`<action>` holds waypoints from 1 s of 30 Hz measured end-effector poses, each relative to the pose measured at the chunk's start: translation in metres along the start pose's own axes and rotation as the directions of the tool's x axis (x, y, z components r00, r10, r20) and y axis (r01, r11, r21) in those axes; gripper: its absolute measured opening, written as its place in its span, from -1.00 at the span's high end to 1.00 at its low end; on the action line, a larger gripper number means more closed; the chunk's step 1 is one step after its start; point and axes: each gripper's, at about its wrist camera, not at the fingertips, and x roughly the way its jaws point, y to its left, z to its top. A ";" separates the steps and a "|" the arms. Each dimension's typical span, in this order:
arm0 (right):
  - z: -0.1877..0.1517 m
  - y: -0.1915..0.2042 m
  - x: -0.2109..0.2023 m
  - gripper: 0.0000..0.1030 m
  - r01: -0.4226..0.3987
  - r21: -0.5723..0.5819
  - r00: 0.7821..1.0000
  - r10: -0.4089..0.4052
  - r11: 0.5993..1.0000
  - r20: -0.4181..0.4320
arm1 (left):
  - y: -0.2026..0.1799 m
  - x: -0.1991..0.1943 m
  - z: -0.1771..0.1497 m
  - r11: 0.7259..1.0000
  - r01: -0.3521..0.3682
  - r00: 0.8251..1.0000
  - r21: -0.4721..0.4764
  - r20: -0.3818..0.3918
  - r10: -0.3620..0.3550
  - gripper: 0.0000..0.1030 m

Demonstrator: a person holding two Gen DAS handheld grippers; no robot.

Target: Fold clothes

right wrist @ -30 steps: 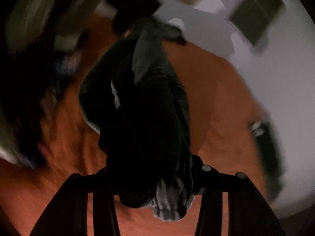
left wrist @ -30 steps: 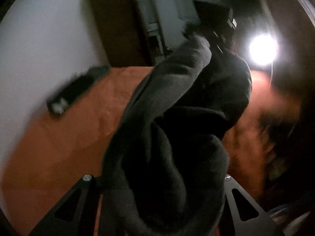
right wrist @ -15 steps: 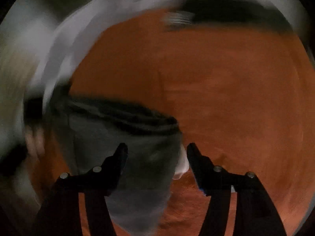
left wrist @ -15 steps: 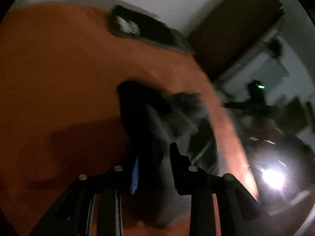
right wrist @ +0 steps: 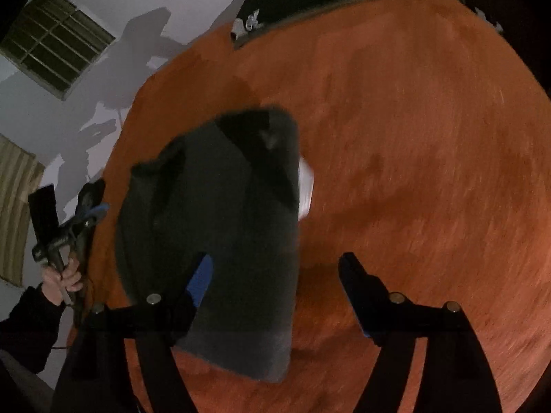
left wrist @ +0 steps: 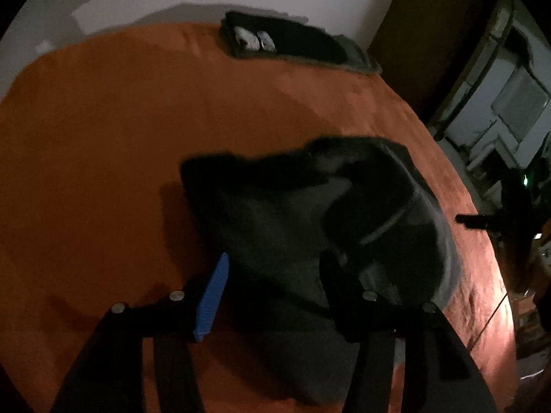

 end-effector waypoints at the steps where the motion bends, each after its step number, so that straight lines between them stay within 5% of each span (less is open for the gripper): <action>1: -0.007 0.002 0.002 -0.46 0.002 -0.002 1.000 -0.002 1.000 -0.002 | -0.002 0.004 -0.007 1.000 0.013 1.000 -0.006 -0.015 -0.013 -0.15; 5: -0.026 -0.008 0.013 -0.46 -0.002 -0.005 1.000 0.002 1.000 0.009 | -0.006 0.003 -0.033 0.999 0.049 0.999 -0.009 0.001 -0.049 -0.34; 10: -0.031 -0.022 0.046 -0.64 0.006 -0.029 1.000 -0.006 1.000 -0.011 | 0.015 -0.013 -0.054 0.972 0.219 0.975 -0.087 0.057 -0.215 -0.40; 15: -0.028 -0.022 0.057 -0.65 -0.067 -0.011 0.997 0.067 0.998 -0.025 | 0.026 -0.010 -0.074 0.977 0.183 0.982 -0.107 -0.019 -0.186 -0.40; 20: -0.014 -0.032 0.072 -0.84 -0.141 0.078 0.988 0.145 0.987 -0.048 | 0.025 0.025 -0.085 0.938 0.277 0.952 -0.208 -0.070 -0.297 -0.41; 22: -0.006 -0.039 0.077 -0.87 -0.202 0.144 0.977 0.210 0.969 -0.041 | 0.024 0.027 -0.084 0.918 0.315 0.943 -0.241 -0.026 -0.330 -0.09; 23: -0.003 -0.042 0.078 -0.78 -0.225 0.164 0.973 0.231 0.960 -0.019 | 0.023 0.023 -0.083 0.921 0.302 0.949 -0.246 -0.009 -0.314 0.07; 24: 0.000 -0.041 0.076 0.00 -0.223 0.165 0.974 0.225 0.961 0.004 | 0.020 0.018 -0.081 0.924 0.294 0.953 -0.247 -0.004 -0.304 0.38; 25: 0.004 -0.036 0.073 0.53 -0.211 0.158 0.977 0.210 0.965 0.018 | 0.017 0.010 -0.078 0.925 0.278 0.957 -0.261 -0.006 -0.289 0.44; 28: 0.010 -0.008 0.047 0.73 -0.152 0.145 0.988 0.149 0.978 0.031 | 0.019 -0.027 -0.068 0.896 0.220 0.963 -0.386 -0.059 -0.262 0.79; 30: 0.010 0.007 0.018 0.76 -0.138 0.155 0.989 0.129 0.978 0.069 | 0.029 -0.046 -0.064 0.878 0.165 0.962 -0.450 -0.121 -0.243 0.81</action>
